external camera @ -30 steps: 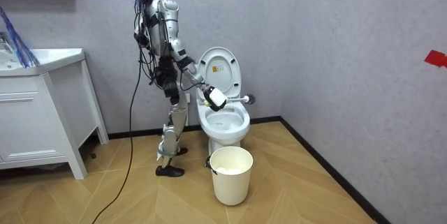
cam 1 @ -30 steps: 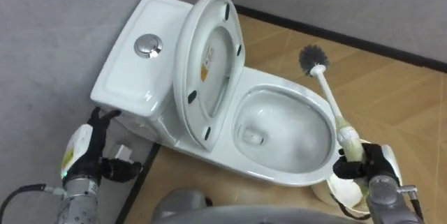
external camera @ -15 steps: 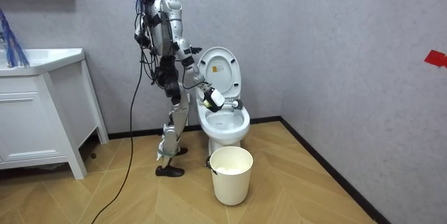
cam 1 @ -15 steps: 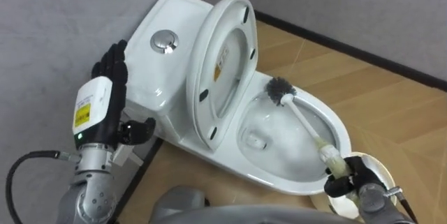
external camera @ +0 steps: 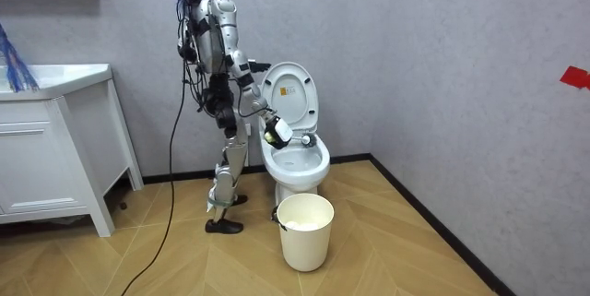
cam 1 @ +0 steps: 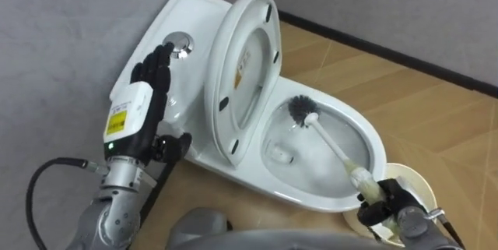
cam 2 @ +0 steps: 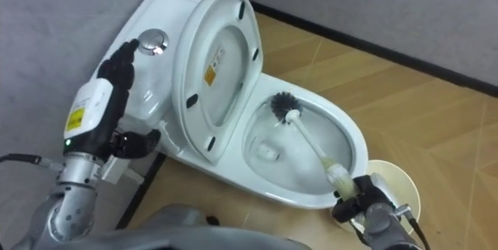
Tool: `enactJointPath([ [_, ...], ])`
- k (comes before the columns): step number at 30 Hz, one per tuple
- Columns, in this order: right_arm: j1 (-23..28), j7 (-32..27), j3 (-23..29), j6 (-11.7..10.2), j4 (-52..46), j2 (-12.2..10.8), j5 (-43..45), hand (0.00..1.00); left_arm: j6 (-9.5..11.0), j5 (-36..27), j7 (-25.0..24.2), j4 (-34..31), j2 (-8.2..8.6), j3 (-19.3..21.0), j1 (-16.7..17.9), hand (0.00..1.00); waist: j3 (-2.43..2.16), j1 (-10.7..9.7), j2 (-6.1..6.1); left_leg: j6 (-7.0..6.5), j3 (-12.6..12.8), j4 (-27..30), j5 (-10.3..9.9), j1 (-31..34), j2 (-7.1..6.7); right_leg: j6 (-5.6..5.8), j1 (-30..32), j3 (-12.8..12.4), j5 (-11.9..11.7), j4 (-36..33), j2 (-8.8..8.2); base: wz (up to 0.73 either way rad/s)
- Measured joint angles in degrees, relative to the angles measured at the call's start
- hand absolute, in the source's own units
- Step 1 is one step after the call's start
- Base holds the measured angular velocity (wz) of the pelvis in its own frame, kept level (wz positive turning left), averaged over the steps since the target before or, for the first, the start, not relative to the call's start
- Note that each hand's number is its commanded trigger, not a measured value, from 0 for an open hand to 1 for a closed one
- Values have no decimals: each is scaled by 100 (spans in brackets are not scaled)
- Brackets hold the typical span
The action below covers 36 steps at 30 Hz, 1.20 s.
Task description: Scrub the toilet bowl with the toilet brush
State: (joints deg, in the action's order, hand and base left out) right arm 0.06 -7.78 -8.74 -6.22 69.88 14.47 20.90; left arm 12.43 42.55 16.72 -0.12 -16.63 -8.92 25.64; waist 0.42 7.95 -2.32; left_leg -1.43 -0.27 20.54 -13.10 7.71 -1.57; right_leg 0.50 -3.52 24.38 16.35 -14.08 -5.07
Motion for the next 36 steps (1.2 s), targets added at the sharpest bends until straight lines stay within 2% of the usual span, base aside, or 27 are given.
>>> enactJointPath([
  [4,54,183,17,44,17,33,16,100,-125,408,-71,180,-71,-41,-6,0,4,-203,-5,-2,62,-81,2,-17,-4,2,60,-72,0,-66,-3,-6],
  [8,92,258,18,141,8,72,18,100,-213,692,-70,486,-130,-42,-100,0,2,-314,1,-3,161,-89,2,-33,-4,4,68,-157,-1,-66,-2,-11],
  [12,177,299,134,229,-17,138,5,100,-273,972,-16,841,-177,-33,-243,0,-2,-324,35,-3,244,-89,1,-55,0,12,63,-241,-7,-41,3,-10],
  [16,361,321,335,284,-170,201,72,100,-458,1128,58,1149,-176,-5,-321,0,-31,-307,101,-4,299,-132,1,-136,30,10,41,-310,-11,-48,9,-5],
  [20,428,442,382,352,-368,329,226,100,-529,1233,107,1453,-176,223,-369,0,-28,-303,172,-4,344,-142,1,-181,72,-11,49,-389,-26,-77,16,-13],
  [22,426,525,383,442,-378,362,402,100,-678,1333,181,1632,-178,330,-468,0,-28,-298,184,0,345,-122,-2,-168,97,-23,56,-394,-33,-76,24,0],
  [26,407,619,378,505,-594,412,1059,100,-721,1455,188,1774,-193,525,-602,0,-32,-239,191,1,340,-27,2,57,95,-51,286,-396,-23,-150,28,-1],
  [30,188,571,220,500,-600,477,1764,100,-716,1482,275,2075,-230,627,-1071,0,-28,-78,199,-6,340,226,2,472,160,-82,705,-399,-5,-482,7,0],
  [35,-320,357,-393,488,-583,739,2527,100,-610,1388,555,2354,-336,528,-1654,0,45,35,170,-16,171,646,6,1223,179,-125,1323,-183,20,-896,-46,16],
  [36,-497,320,-504,491,-568,827,2745,100,-555,1374,590,2397,-367,512,-1805,0,58,123,154,-30,153,741,14,1431,189,-146,1570,-139,35,-1084,-92,0],
])
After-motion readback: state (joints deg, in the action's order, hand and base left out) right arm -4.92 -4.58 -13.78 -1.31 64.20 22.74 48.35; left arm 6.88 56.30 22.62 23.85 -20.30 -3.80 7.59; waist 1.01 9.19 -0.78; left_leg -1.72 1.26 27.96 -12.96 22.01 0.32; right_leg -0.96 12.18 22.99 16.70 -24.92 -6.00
